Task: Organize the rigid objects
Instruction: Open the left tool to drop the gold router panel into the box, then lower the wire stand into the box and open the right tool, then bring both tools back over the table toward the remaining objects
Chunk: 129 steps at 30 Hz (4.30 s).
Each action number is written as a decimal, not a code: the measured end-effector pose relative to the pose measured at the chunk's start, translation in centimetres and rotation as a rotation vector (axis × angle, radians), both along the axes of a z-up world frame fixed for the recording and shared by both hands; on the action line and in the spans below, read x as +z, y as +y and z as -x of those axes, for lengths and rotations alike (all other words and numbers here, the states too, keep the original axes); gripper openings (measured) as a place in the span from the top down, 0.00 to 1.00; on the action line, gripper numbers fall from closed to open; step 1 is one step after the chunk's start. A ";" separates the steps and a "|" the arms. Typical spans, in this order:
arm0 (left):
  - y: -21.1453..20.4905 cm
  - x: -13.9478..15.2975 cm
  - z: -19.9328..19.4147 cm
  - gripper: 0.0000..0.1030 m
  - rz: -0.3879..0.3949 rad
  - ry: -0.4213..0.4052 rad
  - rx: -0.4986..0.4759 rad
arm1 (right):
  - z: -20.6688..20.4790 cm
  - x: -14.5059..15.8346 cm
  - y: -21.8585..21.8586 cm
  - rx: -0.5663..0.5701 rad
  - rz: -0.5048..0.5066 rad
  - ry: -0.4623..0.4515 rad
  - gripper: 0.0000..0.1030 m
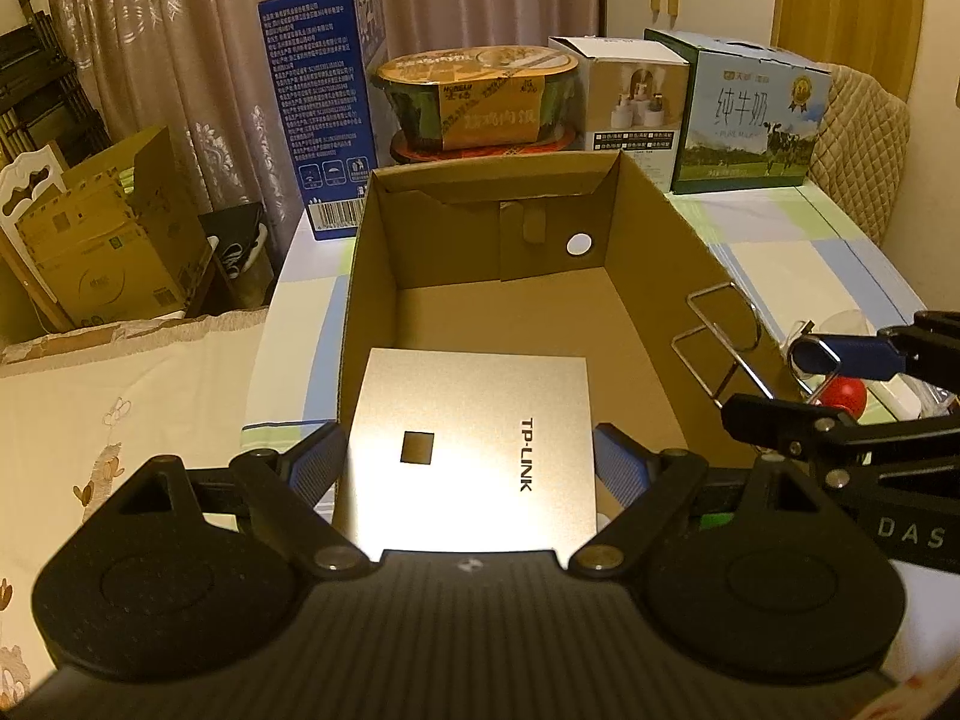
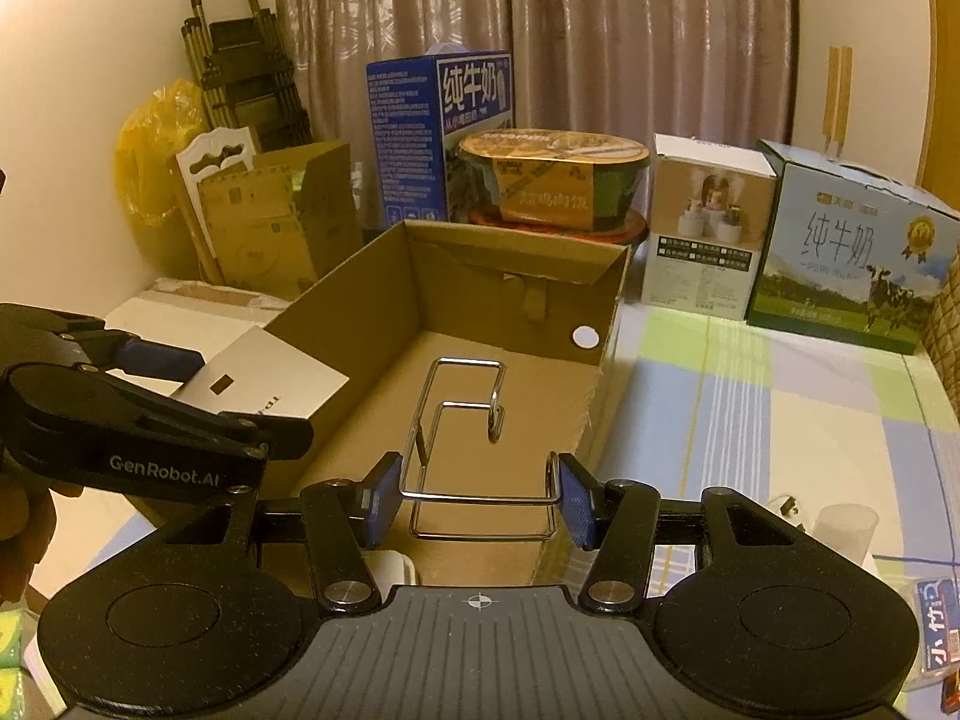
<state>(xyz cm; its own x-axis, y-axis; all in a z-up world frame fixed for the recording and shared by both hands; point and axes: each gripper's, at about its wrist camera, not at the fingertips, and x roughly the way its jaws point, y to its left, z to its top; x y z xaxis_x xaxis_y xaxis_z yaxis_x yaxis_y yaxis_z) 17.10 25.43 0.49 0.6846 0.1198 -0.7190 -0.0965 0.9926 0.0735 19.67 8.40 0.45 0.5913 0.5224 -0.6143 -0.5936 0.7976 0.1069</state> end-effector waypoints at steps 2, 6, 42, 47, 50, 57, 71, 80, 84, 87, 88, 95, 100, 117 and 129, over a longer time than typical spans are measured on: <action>0.0 0.0 -0.1 0.17 -0.002 0.000 0.000 | 0.0 0.0 0.0 -0.001 -0.001 0.001 0.51; 0.1 -0.1 -0.1 0.17 -0.001 -0.001 0.001 | 0.1 0.1 0.1 -0.001 -0.003 -0.009 0.51; 0.5 0.4 0.0 0.11 -0.032 -0.032 0.015 | 0.2 0.2 0.0 -0.009 -0.019 -0.003 0.51; 0.7 1.0 0.4 0.11 -0.035 -0.039 0.022 | 0.4 0.2 0.0 -0.002 -0.023 -0.001 0.51; 0.8 1.1 0.5 0.11 -0.034 -0.040 0.026 | 0.6 0.2 0.3 0.003 -0.021 -0.002 0.51; 0.9 1.2 0.8 0.11 -0.029 -0.039 0.031 | 0.6 0.1 0.4 0.006 -0.016 0.003 0.51; 1.1 1.4 1.9 0.11 -0.017 -0.043 0.058 | 1.0 0.7 -0.2 -0.016 -0.041 -0.053 0.25; -0.8 2.8 4.4 0.11 0.021 -0.059 0.070 | 3.1 2.1 -4.3 -0.074 -0.061 -0.036 0.25; -2.5 3.6 5.7 0.11 0.036 -0.061 0.078 | 5.0 2.8 -6.5 -0.106 -0.064 -0.024 0.24; -4.0 4.3 7.0 0.10 0.045 -0.064 0.078 | 6.4 3.3 -8.4 -0.137 -0.071 -0.016 0.24; -4.4 4.6 7.5 0.08 0.049 -0.068 0.081 | 6.7 3.4 -8.9 -0.145 -0.076 -0.014 0.23; -8.5 6.5 10.4 0.01 0.071 -0.109 0.074 | 9.8 4.5 -13.4 -0.200 -0.076 -0.022 0.22; -11.6 7.1 11.9 0.01 0.072 -0.125 0.048 | 11.5 4.7 -16.4 -0.244 -0.076 -0.013 0.21; -20.3 6.1 14.1 0.01 0.162 -0.153 -0.105 | 15.0 2.9 -26.9 -0.429 -0.069 0.017 0.20; -24.1 4.0 12.6 0.01 0.170 -0.083 -0.177 | 15.0 1.9 -30.9 -0.508 -0.059 0.024 0.20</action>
<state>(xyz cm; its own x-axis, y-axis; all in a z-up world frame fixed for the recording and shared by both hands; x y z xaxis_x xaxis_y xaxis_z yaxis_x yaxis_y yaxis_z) 4.54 1.36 4.51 0.7414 -0.1243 -0.6594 0.0807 0.9921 -0.0963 4.64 -22.48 2.39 0.7657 0.2072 -0.6089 -0.1297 0.9770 0.1694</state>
